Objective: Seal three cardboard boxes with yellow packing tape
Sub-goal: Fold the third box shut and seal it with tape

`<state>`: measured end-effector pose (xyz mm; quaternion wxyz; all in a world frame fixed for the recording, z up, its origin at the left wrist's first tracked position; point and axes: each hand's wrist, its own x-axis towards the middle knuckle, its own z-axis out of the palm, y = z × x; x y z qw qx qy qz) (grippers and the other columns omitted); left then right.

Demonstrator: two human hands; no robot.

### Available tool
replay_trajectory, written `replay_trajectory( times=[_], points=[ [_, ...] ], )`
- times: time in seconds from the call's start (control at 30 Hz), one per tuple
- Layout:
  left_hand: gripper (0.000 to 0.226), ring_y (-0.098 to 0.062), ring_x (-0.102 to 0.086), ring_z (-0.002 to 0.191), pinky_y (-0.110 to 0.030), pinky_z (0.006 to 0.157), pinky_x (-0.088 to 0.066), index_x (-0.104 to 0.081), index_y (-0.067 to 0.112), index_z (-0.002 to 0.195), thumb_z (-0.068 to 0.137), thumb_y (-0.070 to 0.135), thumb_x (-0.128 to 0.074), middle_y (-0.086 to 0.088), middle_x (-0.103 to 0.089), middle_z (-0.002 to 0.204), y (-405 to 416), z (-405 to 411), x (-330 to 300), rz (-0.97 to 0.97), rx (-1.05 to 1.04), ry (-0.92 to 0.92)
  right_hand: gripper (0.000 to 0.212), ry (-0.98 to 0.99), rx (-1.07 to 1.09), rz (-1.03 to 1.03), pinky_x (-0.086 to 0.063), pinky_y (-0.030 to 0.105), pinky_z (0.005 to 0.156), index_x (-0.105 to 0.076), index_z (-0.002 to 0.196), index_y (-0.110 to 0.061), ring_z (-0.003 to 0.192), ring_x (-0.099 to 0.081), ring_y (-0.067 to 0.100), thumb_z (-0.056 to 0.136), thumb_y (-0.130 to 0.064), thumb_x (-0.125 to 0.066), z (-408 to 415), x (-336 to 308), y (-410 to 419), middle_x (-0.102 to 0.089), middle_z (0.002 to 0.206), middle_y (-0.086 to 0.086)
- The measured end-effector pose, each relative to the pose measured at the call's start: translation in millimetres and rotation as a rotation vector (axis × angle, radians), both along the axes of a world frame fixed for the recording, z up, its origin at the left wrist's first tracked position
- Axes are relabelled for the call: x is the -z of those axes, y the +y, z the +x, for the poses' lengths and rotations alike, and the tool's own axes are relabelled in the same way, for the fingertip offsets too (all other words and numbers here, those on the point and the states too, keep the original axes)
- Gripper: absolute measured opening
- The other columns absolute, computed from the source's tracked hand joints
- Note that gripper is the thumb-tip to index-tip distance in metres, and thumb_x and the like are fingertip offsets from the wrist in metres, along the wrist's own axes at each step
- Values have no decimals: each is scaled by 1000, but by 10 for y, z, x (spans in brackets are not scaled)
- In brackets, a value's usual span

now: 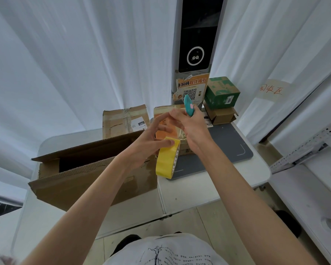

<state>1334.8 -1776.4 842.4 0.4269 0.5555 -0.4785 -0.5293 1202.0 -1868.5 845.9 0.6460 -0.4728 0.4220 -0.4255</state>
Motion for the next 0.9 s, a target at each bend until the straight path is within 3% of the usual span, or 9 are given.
replay_trajectory(
  times=[0.1,0.17,0.27,0.43,0.53,0.6,0.73,0.8,0.9],
  points=[
    [73,-27,-66,98,-57,97,-51,-41,47,144,93,2,-68,-7,-55,127,10,4,-6,-2,6,12,33,60,33,-26,-57,49,96,-56,104,-32,106,-70,29,87,-16,-80,19,31,-8,-69,113,10],
    [72,-23,-67,95,-50,93,-55,-41,43,145,93,1,-67,-11,-54,130,16,0,-22,-10,5,20,32,99,50,-65,-58,47,96,-56,102,-30,105,-71,28,86,-17,-80,19,29,-12,-69,111,10],
    [71,-23,-66,98,-52,95,-54,-42,43,145,94,1,-66,-7,-55,126,2,-2,-25,-8,1,22,27,118,66,-79,-58,47,95,-58,99,-23,101,-72,31,85,-17,-80,2,46,-38,-71,106,13],
    [69,-26,-65,98,-42,92,-55,-44,47,142,94,2,-66,-7,-52,128,-13,5,53,1,8,-5,32,251,10,-121,-56,37,92,-58,106,-21,100,-71,21,84,-23,-81,-54,19,-95,-69,106,3],
    [71,-15,-62,86,-35,87,-56,-42,51,141,95,2,-65,-6,-50,126,-29,22,85,-5,-5,-5,25,260,75,-151,-51,26,75,-52,109,-21,85,-63,15,93,-38,-61,-145,-71,-103,-60,94,1],
    [72,-8,-62,81,-38,88,-57,-40,52,142,96,2,-64,-6,-50,126,-49,47,83,-7,-18,-4,26,186,93,-144,-50,26,69,-51,111,-15,74,-57,12,98,-36,-45,-233,-98,-94,-57,87,2],
    [72,-17,-66,92,-36,84,-61,-37,54,143,96,6,-65,-4,-50,126,-114,105,72,-10,-46,-27,12,163,-107,-252,-53,32,66,-47,114,-5,64,-58,18,108,-15,-43,-407,-15,0,-71,86,9],
    [72,-18,-66,94,-29,78,-59,-35,57,141,95,11,-67,-1,-51,125,-159,146,77,-21,-48,-76,21,243,-181,-359,-56,33,70,-50,126,-6,67,-61,19,107,-15,-47,-451,28,33,-74,94,10],
    [78,-24,-67,96,-30,77,-59,-32,57,139,91,10,-72,1,-52,125,-214,190,72,-28,-33,-122,25,437,-272,-531,-54,25,73,-53,131,-8,72,-63,10,108,-15,-46,-435,75,39,-70,93,4]
  ],
)
